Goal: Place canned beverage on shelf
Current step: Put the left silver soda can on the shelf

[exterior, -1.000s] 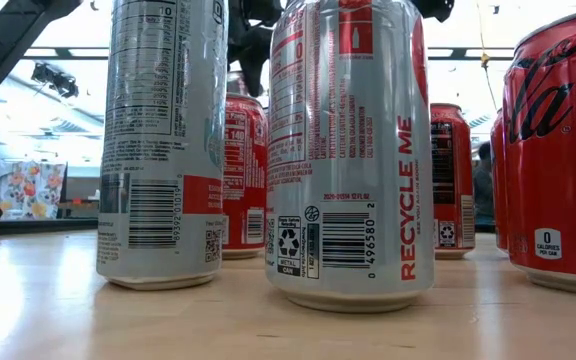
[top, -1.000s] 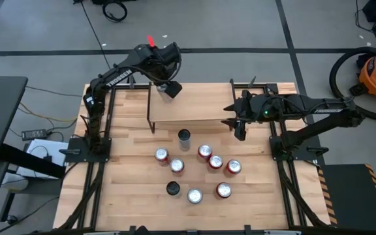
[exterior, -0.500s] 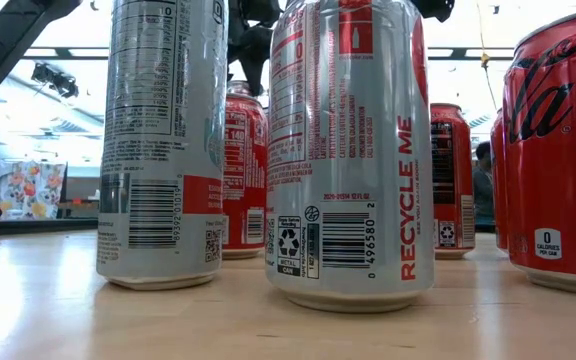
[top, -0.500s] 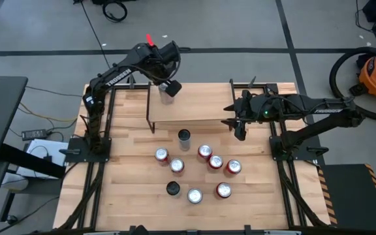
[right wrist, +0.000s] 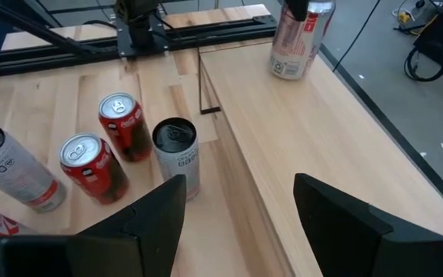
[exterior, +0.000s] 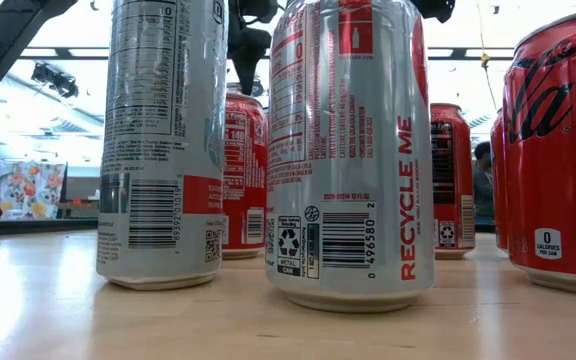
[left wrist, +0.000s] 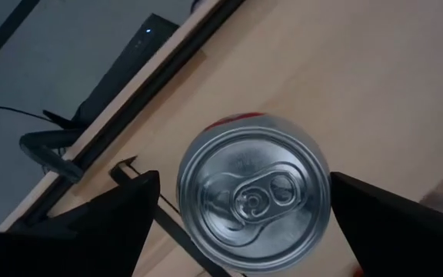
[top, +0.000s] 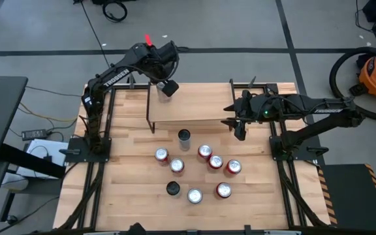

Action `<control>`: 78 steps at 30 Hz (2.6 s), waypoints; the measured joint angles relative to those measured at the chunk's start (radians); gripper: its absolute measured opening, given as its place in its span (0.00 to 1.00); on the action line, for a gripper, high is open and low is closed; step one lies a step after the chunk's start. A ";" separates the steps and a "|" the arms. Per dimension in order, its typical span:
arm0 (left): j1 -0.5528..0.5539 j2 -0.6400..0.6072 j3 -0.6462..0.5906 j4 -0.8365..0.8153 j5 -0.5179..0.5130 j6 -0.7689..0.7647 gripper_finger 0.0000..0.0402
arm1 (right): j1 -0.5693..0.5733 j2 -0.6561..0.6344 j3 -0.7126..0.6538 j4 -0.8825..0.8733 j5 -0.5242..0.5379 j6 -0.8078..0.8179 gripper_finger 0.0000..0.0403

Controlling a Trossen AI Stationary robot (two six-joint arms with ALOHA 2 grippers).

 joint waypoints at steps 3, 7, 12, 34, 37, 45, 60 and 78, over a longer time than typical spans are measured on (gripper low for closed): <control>0.011 0.000 0.000 0.000 -0.002 0.000 0.96 | 0.000 0.000 0.000 0.000 0.000 0.003 0.62; 0.020 0.000 0.000 -0.001 -0.019 0.000 0.96 | 0.000 0.000 0.000 0.000 0.000 0.010 0.62; 0.035 0.000 0.000 -0.014 -0.022 0.004 0.96 | 0.000 0.000 0.000 0.000 0.000 0.014 0.62; 0.035 -0.010 0.104 0.003 -0.037 0.004 0.96 | 0.000 0.000 0.000 0.000 -0.001 0.008 0.62; 0.033 -0.022 0.126 0.025 -0.039 -0.009 0.96 | 0.000 0.000 0.000 0.000 -0.001 0.001 0.62; 0.038 -0.049 0.127 0.000 -0.018 -0.015 0.96 | 0.002 0.000 0.000 0.008 -0.017 -0.002 0.62; 0.111 -0.040 0.086 -0.002 0.104 0.208 0.96 | 0.009 0.000 0.000 0.015 -0.021 0.023 0.62; 0.119 -0.038 -0.012 0.047 0.182 0.187 0.96 | 0.024 0.000 0.000 0.014 0.000 0.044 0.62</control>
